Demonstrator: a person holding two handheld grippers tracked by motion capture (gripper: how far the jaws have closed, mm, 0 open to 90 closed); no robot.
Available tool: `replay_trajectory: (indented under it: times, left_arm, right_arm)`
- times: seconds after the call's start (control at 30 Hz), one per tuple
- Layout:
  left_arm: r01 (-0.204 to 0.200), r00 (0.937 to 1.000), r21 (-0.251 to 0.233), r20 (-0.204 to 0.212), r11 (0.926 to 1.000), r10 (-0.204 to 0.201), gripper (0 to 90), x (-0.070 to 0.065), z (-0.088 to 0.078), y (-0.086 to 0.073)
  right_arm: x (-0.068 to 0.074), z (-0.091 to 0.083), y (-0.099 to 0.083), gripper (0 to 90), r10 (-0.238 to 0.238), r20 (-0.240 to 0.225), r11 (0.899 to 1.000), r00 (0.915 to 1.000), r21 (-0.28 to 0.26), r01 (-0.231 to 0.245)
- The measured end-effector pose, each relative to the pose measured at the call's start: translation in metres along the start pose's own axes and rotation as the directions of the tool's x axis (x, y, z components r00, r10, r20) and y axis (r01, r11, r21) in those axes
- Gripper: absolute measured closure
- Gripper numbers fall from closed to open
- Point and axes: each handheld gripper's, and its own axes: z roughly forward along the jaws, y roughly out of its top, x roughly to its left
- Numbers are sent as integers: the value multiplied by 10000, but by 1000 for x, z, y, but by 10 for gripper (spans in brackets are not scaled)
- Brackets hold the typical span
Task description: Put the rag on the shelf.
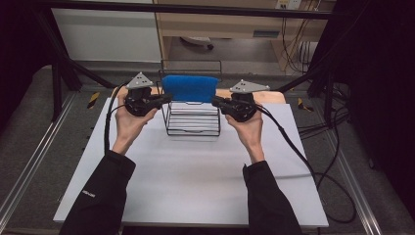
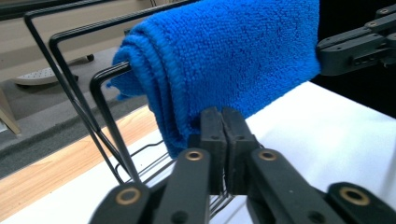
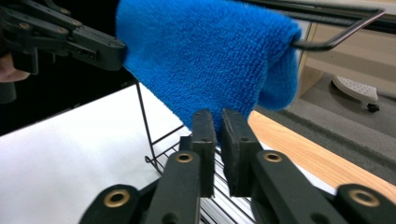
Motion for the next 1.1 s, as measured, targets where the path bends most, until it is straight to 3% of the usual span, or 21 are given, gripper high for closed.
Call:
replay_trajectory:
  times: [0.13,0.37,0.47,0.63,0.9,1.1]
  left_arm:
    - [-80,10000,106,9,9999,80,787,-1,-9,-5]
    - [90,10000,555,-15,9984,-90,565,0,-27,-21]
    - [41,9999,873,-119,9962,-31,469,-1,-34,-30]
    - [309,9994,958,-158,9949,-295,359,1,-42,-46]
    - [336,9990,1451,-336,9889,-290,222,1,-50,-70]
    - [480,9976,1554,-577,9867,-394,119,1,-51,-94]
  right_arm:
    - [2,-13,3,734,118,-190,9997,9998,-220,-122]
    - [5,-36,1,468,368,-166,9992,9992,-167,-370]
    - [4,-43,-3,373,502,-180,9987,9986,11,-502]
    - [3,-50,-14,232,535,31,9978,9986,398,-535]
    - [-2,-58,-32,108,786,114,9929,9968,883,-793]
    - [-6,-67,-50,78,956,150,9914,9953,880,-966]
